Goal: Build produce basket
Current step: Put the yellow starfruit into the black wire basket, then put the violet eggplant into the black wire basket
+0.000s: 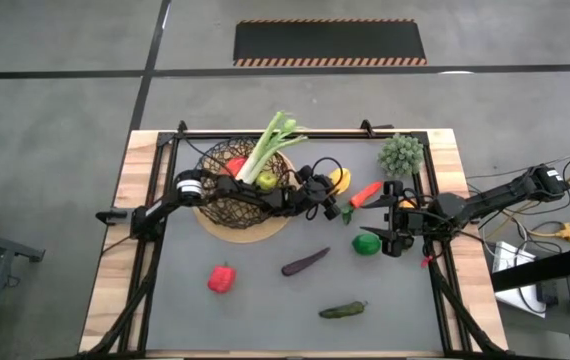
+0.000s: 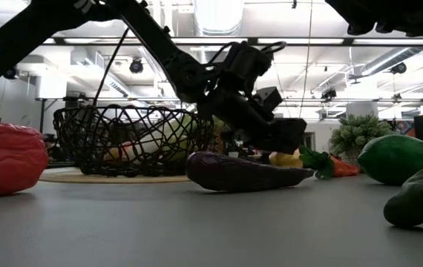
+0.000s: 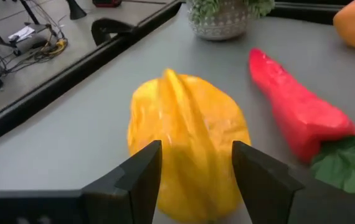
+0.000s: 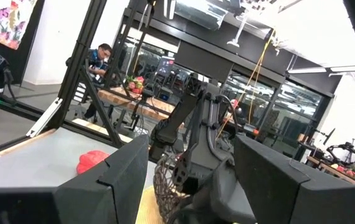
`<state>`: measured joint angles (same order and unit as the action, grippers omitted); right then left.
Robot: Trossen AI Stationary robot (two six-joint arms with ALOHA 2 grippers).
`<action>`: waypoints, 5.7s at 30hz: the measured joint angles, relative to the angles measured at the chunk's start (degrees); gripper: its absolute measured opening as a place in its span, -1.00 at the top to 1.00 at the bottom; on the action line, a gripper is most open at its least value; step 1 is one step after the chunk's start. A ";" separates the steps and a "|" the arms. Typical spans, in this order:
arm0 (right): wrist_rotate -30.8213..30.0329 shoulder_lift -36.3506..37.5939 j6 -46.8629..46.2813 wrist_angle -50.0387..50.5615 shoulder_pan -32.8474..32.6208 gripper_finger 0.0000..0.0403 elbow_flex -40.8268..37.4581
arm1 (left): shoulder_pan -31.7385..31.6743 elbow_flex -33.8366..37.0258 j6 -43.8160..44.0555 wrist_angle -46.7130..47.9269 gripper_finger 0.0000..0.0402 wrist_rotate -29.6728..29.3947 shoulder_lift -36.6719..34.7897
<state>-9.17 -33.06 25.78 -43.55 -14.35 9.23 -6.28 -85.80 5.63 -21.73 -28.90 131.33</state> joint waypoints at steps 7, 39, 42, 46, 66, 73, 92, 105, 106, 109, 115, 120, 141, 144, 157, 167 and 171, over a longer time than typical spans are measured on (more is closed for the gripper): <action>-0.02 0.02 0.44 0.00 0.02 -0.10 0.00 | -0.02 -0.17 0.04 -0.31 0.12 -0.66 0.00; -1.32 2.25 0.51 0.00 -0.03 -0.10 -0.04 | 2.22 0.03 -2.59 1.03 0.96 -1.36 -5.61; -0.68 4.41 -0.59 0.36 -0.40 -0.10 -0.04 | 3.56 0.25 -5.71 1.79 0.96 -1.36 -8.54; 1.87 6.96 -0.66 1.79 -1.05 -0.10 -0.04 | 6.33 1.60 -10.66 2.11 0.96 -1.17 -14.00; 7.69 9.68 -1.10 2.99 -1.42 -0.10 -0.07 | 11.59 2.60 8.57 68.03 0.96 -1.57 -39.94; 7.69 9.64 -1.33 3.14 -1.42 -0.10 -0.07 | 9.98 2.47 18.05 89.70 0.96 -1.47 -44.28; 7.63 9.68 -1.70 4.28 -1.40 -0.10 -0.07 | -5.87 6.79 6.14 106.29 0.96 15.43 -39.72; 7.58 9.66 -1.55 4.31 -1.40 -0.10 -0.07 | -13.38 6.67 -5.83 104.42 0.96 15.95 -32.56; 7.58 9.66 -1.55 4.33 -1.40 -0.10 -0.07 | -13.56 6.67 -6.21 104.24 0.96 15.97 -32.12; 7.58 9.66 -1.50 4.35 -1.40 -0.10 -0.07 | -13.95 6.67 -6.60 103.40 0.96 15.94 -30.95; 7.58 9.66 -1.27 4.42 -1.40 -0.10 -0.07 | -14.01 6.62 -8.01 102.11 0.88 15.08 -29.70; 7.58 9.66 -1.27 4.48 -1.40 -0.10 -0.07 | -14.01 6.64 -9.05 101.54 0.71 14.97 -29.75; 7.58 9.66 -1.31 4.52 -1.40 -0.10 -0.07 | -13.60 1.83 -8.70 105.34 0.57 14.88 -31.70; 7.58 9.66 -1.31 4.50 -1.40 -0.10 -0.07 | -12.90 0.52 -6.85 105.34 0.57 14.90 -32.97; 4.03 9.66 -1.74 5.54 -1.40 -0.10 -0.07 | 3.27 -0.33 6.11 87.95 0.57 12.21 -42.64; 3.87 9.29 -4.22 5.77 -1.38 -0.10 -0.07 | 21.17 8.01 4.08 55.73 0.57 2.42 -45.89; 3.10 8.16 -4.86 5.97 -1.38 -0.10 -0.07 | 25.74 15.68 -0.66 39.53 0.57 0.03 -45.78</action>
<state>-6.07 -24.90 20.92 -37.58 -15.73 9.17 19.46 -70.12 4.98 17.81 -28.87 85.55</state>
